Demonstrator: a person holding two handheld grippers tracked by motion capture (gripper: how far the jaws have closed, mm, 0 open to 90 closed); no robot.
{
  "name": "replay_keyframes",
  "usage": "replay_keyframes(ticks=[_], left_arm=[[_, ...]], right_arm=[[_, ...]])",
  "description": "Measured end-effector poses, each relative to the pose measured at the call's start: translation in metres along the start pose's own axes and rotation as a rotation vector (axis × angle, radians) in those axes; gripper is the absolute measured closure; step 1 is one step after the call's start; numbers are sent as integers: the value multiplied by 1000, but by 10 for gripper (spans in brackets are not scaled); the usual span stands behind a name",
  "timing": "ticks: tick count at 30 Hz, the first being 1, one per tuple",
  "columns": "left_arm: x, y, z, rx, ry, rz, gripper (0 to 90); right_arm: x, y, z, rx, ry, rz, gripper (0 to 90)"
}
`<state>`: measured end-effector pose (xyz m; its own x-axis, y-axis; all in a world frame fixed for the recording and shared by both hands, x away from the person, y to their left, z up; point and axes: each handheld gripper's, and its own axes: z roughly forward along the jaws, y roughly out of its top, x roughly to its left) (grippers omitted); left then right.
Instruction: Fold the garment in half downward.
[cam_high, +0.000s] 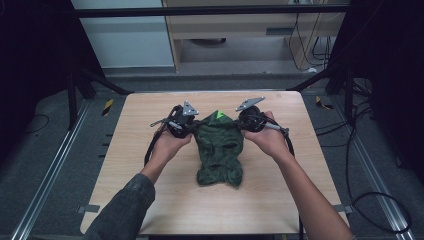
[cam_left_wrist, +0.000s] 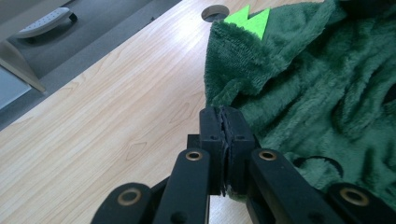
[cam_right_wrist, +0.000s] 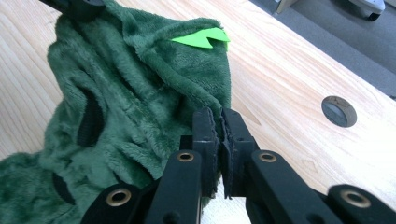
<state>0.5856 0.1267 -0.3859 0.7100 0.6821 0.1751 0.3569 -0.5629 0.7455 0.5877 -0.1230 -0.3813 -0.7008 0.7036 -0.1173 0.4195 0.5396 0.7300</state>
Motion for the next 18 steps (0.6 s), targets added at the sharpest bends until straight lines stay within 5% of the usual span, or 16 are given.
replay_keyframes(ticks=[18], left_arm=[[4, 10, -3, -9, 13, 3, 881]], right_arm=[[-3, 8, -2, -3, -12, -1, 857]])
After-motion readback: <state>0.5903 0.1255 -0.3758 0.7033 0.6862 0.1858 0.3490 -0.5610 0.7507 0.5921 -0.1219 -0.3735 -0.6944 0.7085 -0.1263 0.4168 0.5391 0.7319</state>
